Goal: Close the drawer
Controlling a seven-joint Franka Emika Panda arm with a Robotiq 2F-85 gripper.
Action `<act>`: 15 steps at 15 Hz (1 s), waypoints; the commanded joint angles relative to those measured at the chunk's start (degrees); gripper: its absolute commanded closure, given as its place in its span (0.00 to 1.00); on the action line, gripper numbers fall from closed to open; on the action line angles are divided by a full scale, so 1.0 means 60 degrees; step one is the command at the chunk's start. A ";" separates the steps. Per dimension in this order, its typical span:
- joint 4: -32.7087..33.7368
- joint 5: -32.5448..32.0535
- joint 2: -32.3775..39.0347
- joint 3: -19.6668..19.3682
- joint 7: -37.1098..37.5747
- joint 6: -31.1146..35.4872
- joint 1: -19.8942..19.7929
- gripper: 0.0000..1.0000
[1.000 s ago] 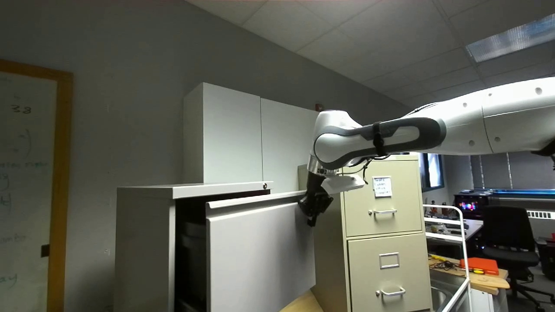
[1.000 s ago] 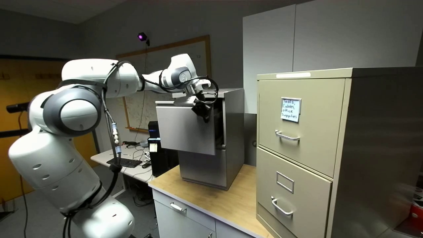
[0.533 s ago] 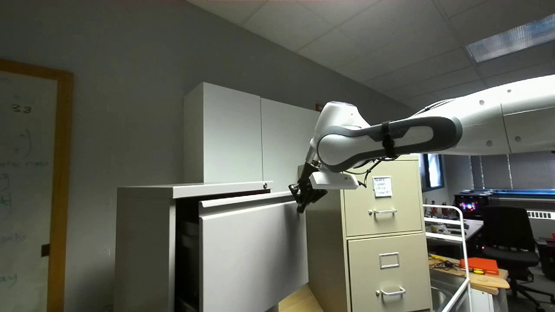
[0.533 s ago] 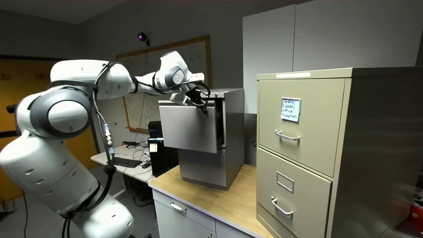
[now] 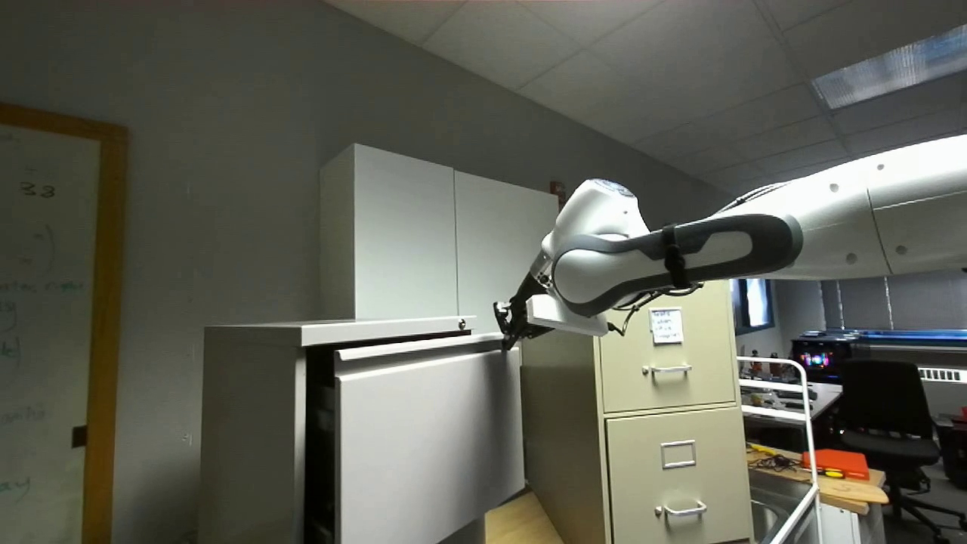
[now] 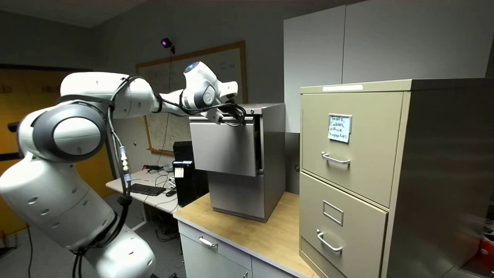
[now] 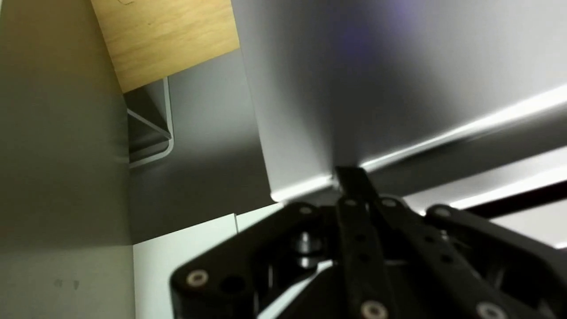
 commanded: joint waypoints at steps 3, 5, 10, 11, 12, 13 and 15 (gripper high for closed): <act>0.0591 0.0869 0.0765 -0.0086 -0.0142 0.0749 -0.0027 1.00; 0.0862 0.1204 0.1128 -0.0151 -0.0299 0.0852 0.0062 1.00; 0.1870 0.1901 0.2239 -0.0294 -0.0770 0.0992 0.0283 1.00; 0.2122 0.2064 0.2482 -0.0329 -0.0943 0.0997 0.0344 1.00; 0.2390 0.2217 0.2729 -0.0358 -0.1092 0.0983 0.0390 1.00; 0.2654 0.2339 0.2968 -0.0387 -0.1208 0.0954 0.0426 1.00; 0.3121 0.2577 0.3373 -0.0433 -0.1430 0.0896 0.0482 1.00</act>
